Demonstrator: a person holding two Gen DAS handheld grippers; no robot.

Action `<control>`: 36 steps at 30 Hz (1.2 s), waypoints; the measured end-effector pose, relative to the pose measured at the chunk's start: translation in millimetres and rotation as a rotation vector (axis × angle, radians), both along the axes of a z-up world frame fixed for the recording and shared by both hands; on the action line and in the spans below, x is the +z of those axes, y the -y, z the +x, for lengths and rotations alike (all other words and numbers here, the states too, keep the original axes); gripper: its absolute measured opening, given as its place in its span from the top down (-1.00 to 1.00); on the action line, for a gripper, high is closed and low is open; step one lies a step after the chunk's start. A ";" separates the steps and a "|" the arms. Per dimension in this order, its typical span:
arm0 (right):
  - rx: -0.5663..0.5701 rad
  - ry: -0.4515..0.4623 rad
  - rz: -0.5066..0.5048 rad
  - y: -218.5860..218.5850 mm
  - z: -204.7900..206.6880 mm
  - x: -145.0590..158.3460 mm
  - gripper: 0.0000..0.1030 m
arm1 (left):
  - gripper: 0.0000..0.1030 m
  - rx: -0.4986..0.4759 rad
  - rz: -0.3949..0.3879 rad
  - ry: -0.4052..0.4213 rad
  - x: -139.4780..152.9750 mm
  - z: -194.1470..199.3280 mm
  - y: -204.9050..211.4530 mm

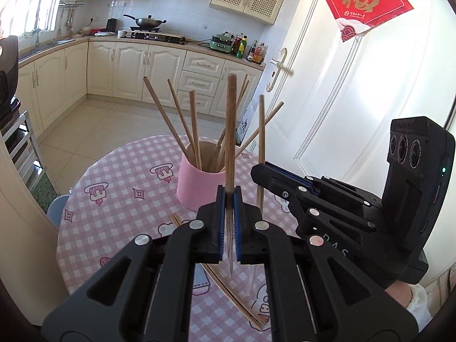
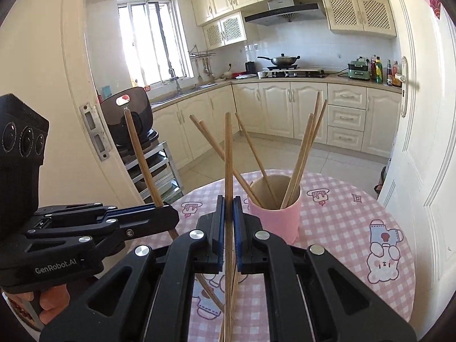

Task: Organize utensils
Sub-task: 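Raise both held chopsticks upright above the pink cup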

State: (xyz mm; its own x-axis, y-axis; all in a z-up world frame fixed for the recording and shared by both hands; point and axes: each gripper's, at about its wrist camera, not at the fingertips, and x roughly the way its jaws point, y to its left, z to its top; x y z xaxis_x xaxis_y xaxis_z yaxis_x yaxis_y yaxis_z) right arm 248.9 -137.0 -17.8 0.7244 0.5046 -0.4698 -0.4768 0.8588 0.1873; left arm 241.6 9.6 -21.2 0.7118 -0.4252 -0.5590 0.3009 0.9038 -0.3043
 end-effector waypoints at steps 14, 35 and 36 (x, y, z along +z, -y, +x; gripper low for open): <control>-0.079 0.146 0.035 21.3 1.8 43.8 0.92 | 0.89 0.030 -0.039 0.111 34.1 14.6 -2.8; -0.242 0.369 0.040 13.2 45.5 53.1 0.92 | 0.89 0.192 -0.006 0.316 60.3 56.2 -2.8; -0.240 0.364 0.039 13.3 47.0 49.4 0.92 | 0.89 0.189 -0.003 0.310 56.7 58.6 -2.1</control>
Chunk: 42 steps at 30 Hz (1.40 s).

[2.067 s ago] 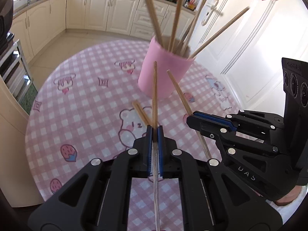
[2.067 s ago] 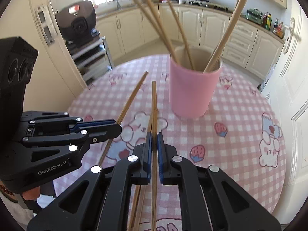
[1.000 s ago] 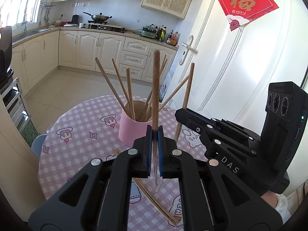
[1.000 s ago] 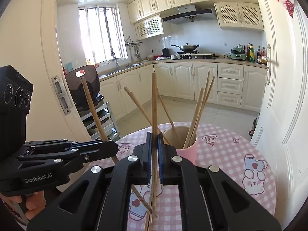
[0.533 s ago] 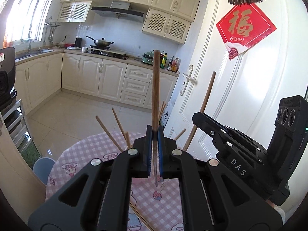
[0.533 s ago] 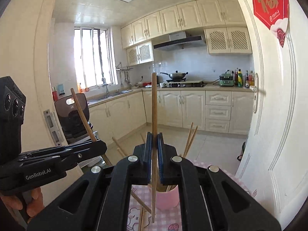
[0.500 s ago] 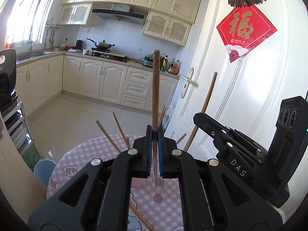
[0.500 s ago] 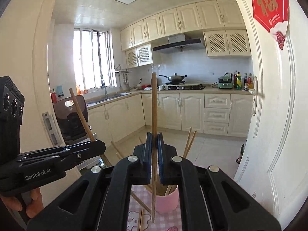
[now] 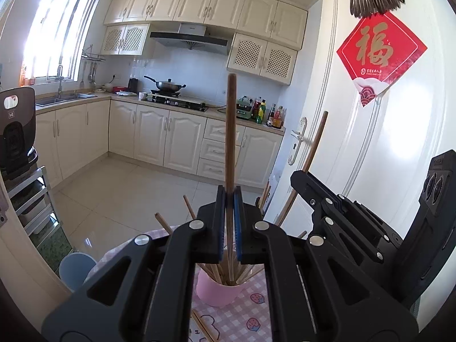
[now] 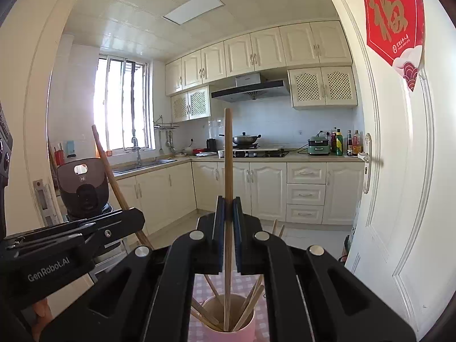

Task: Organize utensils
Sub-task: 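Raise both held chopsticks upright above the pink cup, then lower the chopsticks into the cup and open both tools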

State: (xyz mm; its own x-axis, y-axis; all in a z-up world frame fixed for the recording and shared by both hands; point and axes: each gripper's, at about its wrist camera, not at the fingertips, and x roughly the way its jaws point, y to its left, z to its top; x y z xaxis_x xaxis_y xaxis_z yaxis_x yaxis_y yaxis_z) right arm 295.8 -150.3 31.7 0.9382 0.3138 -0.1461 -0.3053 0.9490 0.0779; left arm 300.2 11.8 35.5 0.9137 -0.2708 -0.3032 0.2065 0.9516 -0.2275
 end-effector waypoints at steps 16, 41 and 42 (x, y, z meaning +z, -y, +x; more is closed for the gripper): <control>0.036 -0.133 -0.059 -2.3 6.8 -44.8 0.92 | 0.86 -0.044 0.049 -0.137 -54.0 23.4 15.6; 0.043 -0.153 -0.026 15.8 -54.7 -29.2 0.14 | -0.68 0.088 0.103 -0.113 -54.6 -43.1 -5.2; 0.043 -0.156 -0.027 16.4 -57.9 -29.5 0.10 | -0.69 0.094 0.112 -0.108 -54.9 -48.0 -5.4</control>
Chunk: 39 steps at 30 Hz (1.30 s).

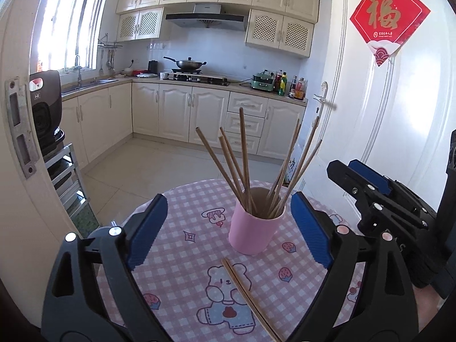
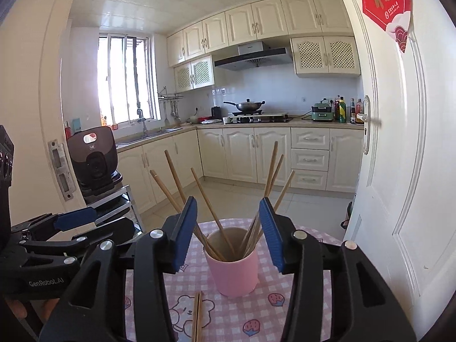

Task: Organize utensils
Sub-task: 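Lower the chopsticks into the cup and open both tools, then move both tools down toward the last chopsticks beside the cup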

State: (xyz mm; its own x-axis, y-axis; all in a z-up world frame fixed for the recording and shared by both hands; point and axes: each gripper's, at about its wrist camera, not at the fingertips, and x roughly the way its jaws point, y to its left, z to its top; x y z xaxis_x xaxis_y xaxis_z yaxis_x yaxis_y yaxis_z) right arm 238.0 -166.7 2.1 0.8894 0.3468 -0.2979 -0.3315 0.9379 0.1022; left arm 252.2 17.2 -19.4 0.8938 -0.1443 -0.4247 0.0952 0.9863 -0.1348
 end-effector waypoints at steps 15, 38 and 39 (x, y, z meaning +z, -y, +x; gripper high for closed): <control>-0.059 -0.243 -0.135 9.0 -16.3 -87.8 -0.34 | -0.75 0.034 0.068 -0.195 -89.4 -28.7 -17.3; -0.136 -0.558 -0.241 8.3 29.9 -166.8 -0.67 | -0.75 0.017 -0.012 -0.408 -173.0 10.4 -12.0; -0.136 -0.555 -0.241 8.5 29.1 -165.8 -0.67 | -0.75 0.014 -0.022 -0.412 -172.6 10.8 -12.7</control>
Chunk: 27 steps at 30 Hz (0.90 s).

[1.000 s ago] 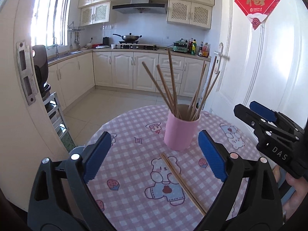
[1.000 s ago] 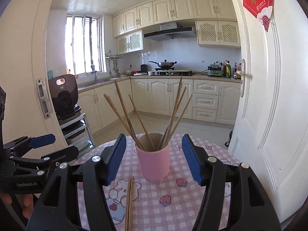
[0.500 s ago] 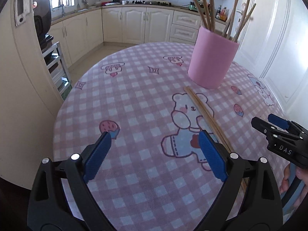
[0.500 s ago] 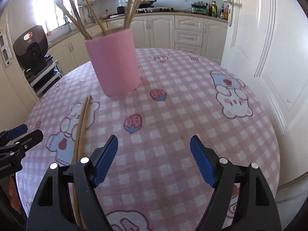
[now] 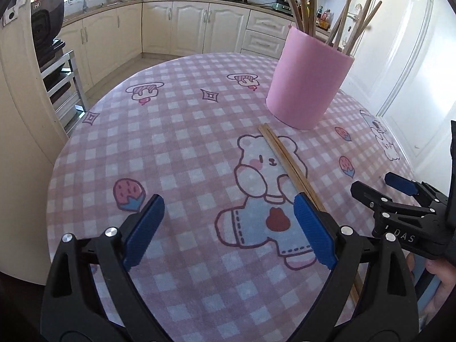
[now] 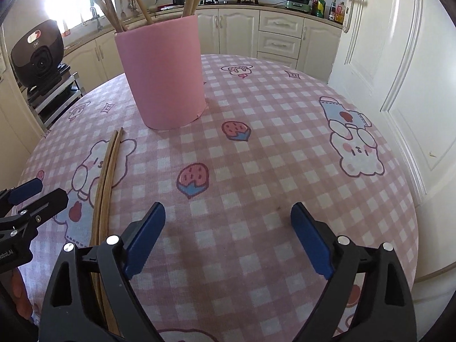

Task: Organize utensils
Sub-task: 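Move both tools down toward the last chopsticks beside the cup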

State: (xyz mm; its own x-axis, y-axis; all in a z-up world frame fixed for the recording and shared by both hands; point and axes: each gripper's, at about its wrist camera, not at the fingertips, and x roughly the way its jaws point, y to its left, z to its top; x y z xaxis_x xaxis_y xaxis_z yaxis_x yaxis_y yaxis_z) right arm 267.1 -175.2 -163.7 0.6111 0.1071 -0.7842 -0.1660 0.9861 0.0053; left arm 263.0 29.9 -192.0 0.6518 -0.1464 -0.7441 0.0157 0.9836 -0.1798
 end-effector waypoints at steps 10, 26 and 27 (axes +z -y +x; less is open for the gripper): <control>0.107 0.007 0.042 -21.8 -9.7 11.4 -0.65 | -0.75 -0.055 -0.057 -0.005 13.5 1.4 2.1; 0.242 -0.082 0.071 -44.5 -6.2 8.6 0.03 | -0.75 -0.071 -0.137 -0.066 14.8 7.2 -10.1; 0.258 -0.091 0.053 -49.6 -5.7 6.9 0.04 | -0.75 -0.065 -0.136 -0.067 14.6 7.6 -10.9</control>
